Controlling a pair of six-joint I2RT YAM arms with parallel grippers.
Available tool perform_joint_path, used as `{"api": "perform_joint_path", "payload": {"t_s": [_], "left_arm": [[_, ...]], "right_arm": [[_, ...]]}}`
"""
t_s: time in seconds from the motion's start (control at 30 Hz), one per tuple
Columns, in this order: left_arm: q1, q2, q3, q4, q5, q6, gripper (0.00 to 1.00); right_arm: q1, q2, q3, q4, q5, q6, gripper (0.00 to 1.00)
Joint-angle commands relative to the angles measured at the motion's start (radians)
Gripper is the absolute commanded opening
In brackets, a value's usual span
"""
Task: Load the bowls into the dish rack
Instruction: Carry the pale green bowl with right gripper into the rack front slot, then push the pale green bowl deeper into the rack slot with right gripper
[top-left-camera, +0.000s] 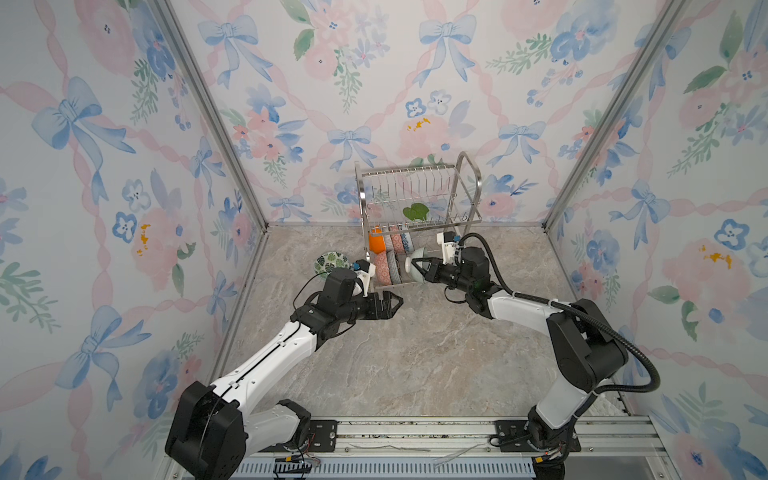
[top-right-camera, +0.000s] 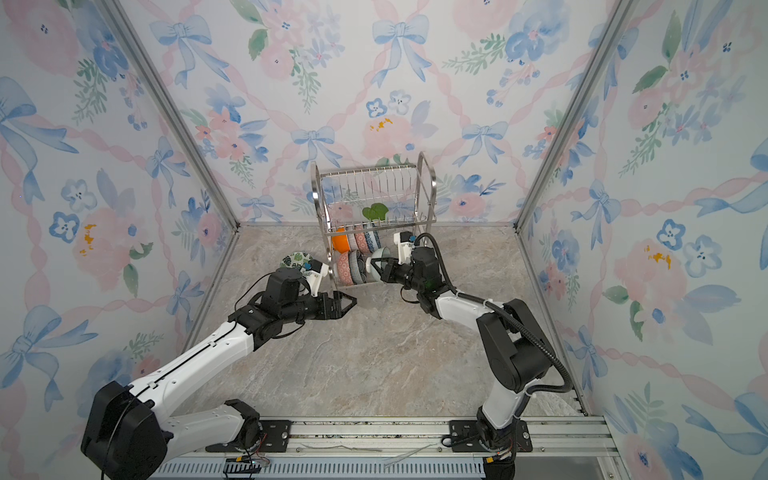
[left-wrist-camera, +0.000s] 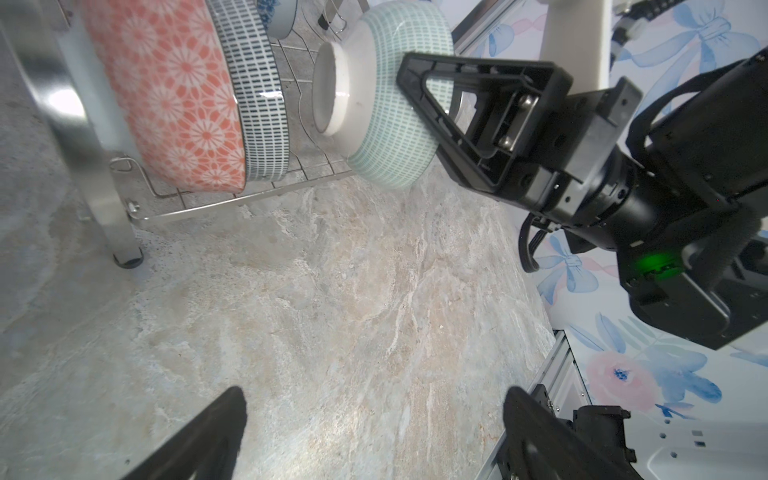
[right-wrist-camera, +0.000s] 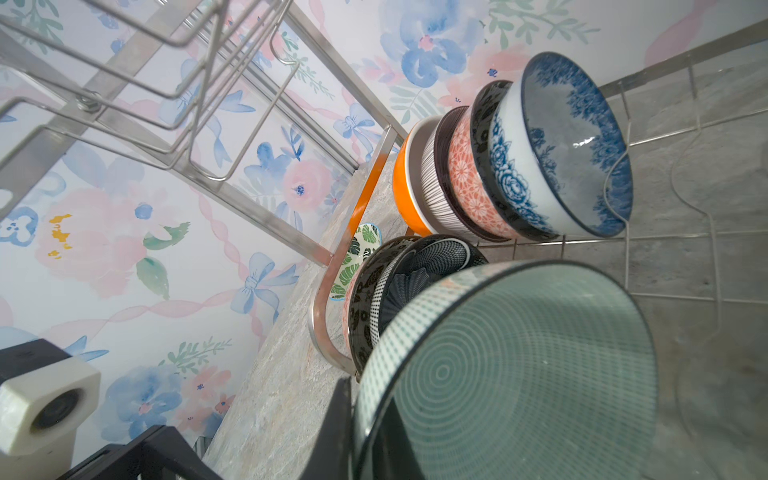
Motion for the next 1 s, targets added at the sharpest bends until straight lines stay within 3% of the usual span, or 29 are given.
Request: {"api": "perform_joint_path", "payload": {"t_s": [0.0,0.47,0.97], "left_arm": [[-0.005,0.016,0.011,0.008,-0.01,0.031,0.98],[-0.006,0.016,0.021,-0.003,-0.013,0.059,0.98],[-0.006,0.005,0.018,-0.024,-0.035,0.07,0.98]], "right_arm": [[-0.011,0.041,0.063,0.16,-0.054,0.044,0.0],[-0.013,0.237,0.143,0.357,-0.107,0.196,0.0],[-0.012,0.346,0.162,0.493,-0.148,0.314,0.0]]}}
